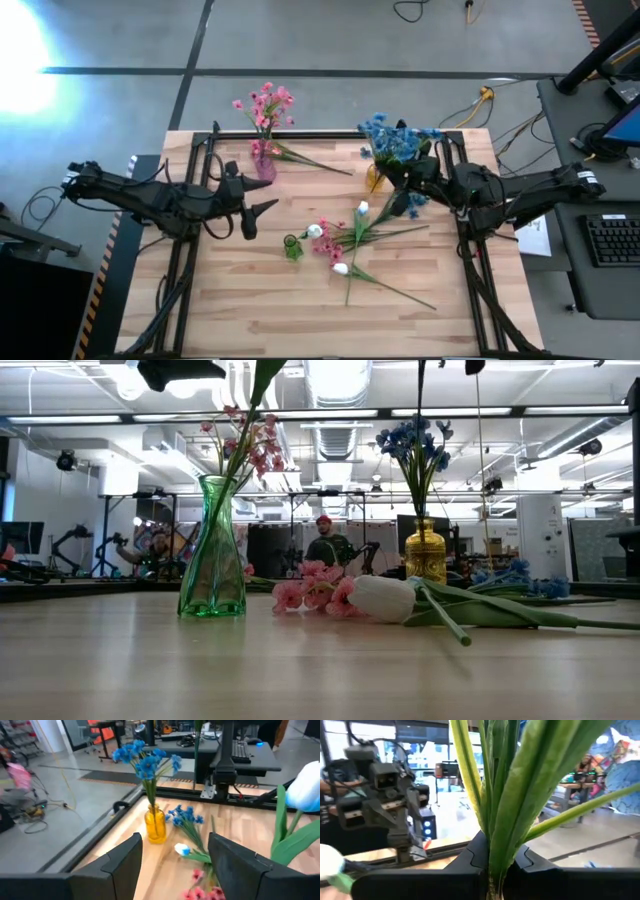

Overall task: Sort flowers into vase by color
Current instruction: Put the left blue flowers into the yellow vase

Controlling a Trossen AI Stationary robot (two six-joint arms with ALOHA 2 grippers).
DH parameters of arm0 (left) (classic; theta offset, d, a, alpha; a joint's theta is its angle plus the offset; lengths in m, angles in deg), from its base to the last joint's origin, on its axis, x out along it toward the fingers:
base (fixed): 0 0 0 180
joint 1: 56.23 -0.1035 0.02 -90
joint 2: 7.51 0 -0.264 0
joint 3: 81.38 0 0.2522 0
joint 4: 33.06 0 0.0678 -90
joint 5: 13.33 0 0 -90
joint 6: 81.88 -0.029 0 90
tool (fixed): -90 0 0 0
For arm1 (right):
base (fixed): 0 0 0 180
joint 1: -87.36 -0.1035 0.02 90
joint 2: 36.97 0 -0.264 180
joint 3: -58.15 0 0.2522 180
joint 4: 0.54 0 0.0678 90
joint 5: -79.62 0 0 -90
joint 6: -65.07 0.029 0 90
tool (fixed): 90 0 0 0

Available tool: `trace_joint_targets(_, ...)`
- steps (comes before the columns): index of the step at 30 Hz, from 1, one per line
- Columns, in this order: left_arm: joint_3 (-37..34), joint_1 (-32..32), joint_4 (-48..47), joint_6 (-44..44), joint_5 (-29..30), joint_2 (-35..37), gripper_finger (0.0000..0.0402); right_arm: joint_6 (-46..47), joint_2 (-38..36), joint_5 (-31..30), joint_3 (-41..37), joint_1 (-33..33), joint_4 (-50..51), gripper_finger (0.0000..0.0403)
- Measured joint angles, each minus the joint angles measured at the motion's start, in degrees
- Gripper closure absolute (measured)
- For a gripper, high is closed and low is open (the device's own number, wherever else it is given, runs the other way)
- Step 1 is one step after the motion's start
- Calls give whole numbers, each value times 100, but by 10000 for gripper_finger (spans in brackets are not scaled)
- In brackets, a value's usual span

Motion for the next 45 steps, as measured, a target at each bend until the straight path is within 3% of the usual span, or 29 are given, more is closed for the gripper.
trace_joint_targets(9,-19,0,-103,-882,73,191,190,351,-91,-10,-80,-2,48,388)
trace_joint_targets(30,-81,0,-153,-472,75,47,191,213,-165,-14,-406,-315,-237,388)
trace_joint_targets(45,-81,0,-137,-477,75,5,190,175,-693,-53,-877,-315,-609,388)
